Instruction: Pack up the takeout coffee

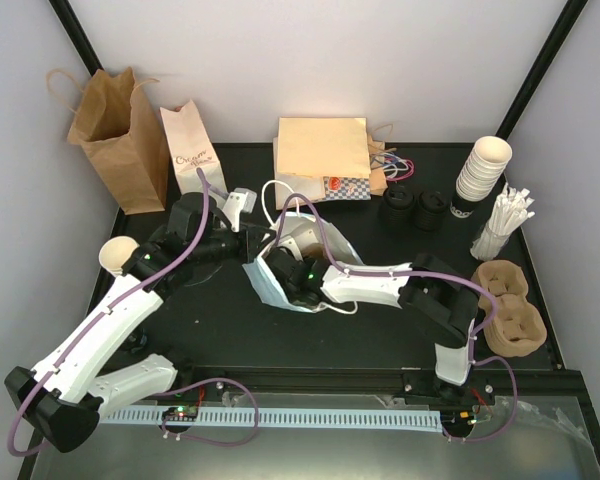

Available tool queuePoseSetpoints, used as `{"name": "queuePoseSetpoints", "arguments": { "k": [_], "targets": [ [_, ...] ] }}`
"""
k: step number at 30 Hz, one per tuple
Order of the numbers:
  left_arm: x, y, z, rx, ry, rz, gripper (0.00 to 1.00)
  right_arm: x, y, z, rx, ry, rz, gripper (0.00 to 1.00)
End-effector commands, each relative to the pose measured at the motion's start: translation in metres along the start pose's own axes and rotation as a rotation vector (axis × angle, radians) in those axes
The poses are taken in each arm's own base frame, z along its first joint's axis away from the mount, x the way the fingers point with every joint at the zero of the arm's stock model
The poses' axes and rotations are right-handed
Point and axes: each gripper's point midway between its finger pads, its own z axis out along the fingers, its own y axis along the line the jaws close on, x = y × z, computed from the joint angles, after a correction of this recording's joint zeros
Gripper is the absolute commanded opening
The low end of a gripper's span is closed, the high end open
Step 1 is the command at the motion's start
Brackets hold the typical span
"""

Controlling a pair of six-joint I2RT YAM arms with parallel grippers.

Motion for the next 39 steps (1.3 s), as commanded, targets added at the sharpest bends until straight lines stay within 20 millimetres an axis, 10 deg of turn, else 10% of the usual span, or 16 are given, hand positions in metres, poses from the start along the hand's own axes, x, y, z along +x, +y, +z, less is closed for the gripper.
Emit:
{"name": "queuePoseSetpoints", "arguments": {
  "k": [1,13,18,24,34,39],
  "targets": [
    [-0.019,-0.064,-0.024,0.279,-0.059,0.087,0.03,0.043,-0.011,0.023,-0.009,0.14,-0.071,0.49],
    [-0.012,-0.058,-0.022,0.252,-0.029,0.134,0.03,0.049,-0.01,0.033,-0.102,0.183,-0.089,0.54],
    [-0.012,-0.054,-0.022,0.224,-0.025,0.161,0.03,0.037,-0.015,0.015,-0.112,0.142,-0.107,0.62],
    [-0.007,-0.044,-0.022,0.161,0.01,0.22,0.03,0.011,-0.029,-0.022,-0.102,0.053,-0.103,0.99],
    [-0.002,-0.022,-0.013,0.05,0.042,0.259,0.03,-0.017,-0.042,-0.064,-0.063,0.006,-0.113,0.84],
    [-0.006,-0.02,-0.013,0.026,0.043,0.282,0.02,-0.021,-0.046,-0.071,-0.045,0.004,-0.115,1.0]
  ]
}}
